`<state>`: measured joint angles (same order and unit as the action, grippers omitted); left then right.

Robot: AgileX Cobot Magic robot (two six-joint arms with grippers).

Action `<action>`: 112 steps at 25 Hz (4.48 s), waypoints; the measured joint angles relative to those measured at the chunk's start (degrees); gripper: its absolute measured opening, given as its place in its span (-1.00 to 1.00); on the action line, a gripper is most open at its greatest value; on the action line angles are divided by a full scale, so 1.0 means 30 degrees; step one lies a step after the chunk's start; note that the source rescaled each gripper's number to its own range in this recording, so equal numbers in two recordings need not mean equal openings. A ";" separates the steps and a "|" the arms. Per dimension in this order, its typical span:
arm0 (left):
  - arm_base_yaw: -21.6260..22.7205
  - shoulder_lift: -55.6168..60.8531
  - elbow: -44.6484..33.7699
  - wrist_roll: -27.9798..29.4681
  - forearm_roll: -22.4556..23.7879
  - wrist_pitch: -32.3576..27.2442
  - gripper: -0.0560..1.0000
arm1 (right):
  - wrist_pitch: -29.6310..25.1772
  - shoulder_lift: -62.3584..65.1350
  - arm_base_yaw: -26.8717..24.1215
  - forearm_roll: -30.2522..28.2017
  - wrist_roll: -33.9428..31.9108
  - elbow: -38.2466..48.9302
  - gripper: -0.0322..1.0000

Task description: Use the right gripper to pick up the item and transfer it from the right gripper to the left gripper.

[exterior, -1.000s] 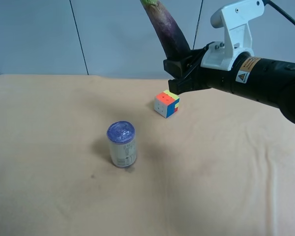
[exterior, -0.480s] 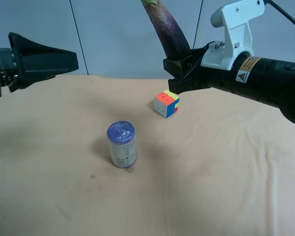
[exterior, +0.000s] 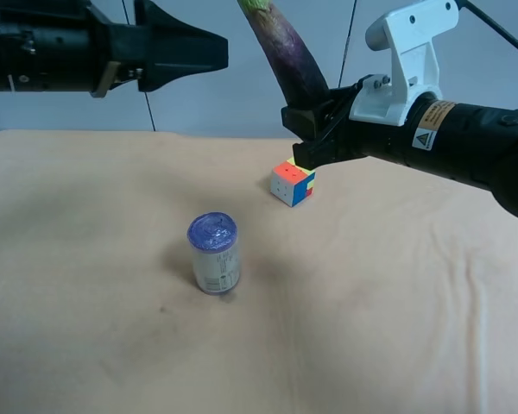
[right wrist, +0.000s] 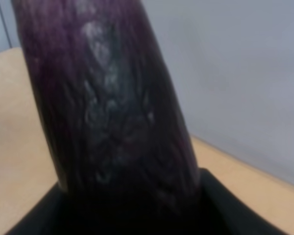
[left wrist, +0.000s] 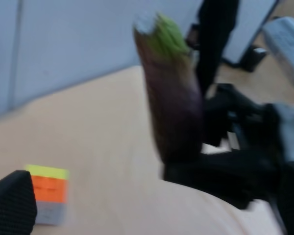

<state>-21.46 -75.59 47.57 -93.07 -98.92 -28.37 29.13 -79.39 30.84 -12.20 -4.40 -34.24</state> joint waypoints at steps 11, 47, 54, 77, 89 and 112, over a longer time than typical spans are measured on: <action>-0.3843 -0.3214 0.2807 -0.1877 -0.0036 0.5660 0.98 | -0.0611 0.0000 0.0000 -0.0999 -0.2784 0.0000 -0.94; -0.3917 -0.6069 0.5382 -0.0994 -0.0182 0.3678 -0.88 | 0.2435 -0.2602 0.0000 -0.3264 -0.6262 0.0000 -0.94; -0.3968 -0.6069 0.5423 -0.0994 -0.0152 0.3648 -0.88 | 0.2537 -0.2622 0.0000 -0.3273 -0.6184 0.0000 -0.94; -0.3913 -0.6087 0.5438 -0.0992 0.1112 0.8354 -0.89 | -1.7267 1.1013 0.0000 -0.3133 -0.5550 -0.0001 0.11; -0.3913 -0.6087 0.5438 -0.0968 0.1854 1.0269 -0.89 | -2.9808 2.2486 0.0000 -0.0703 -0.4562 -0.0001 0.11; -0.3878 -0.2963 0.4707 -0.1130 0.3677 1.0261 -0.89 | -3.2799 2.3819 0.0023 0.0721 -0.3436 -0.0001 0.11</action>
<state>-33.09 -84.48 61.69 -96.46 -87.89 2.41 -69.27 -7.93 30.91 -10.04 -14.70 -34.24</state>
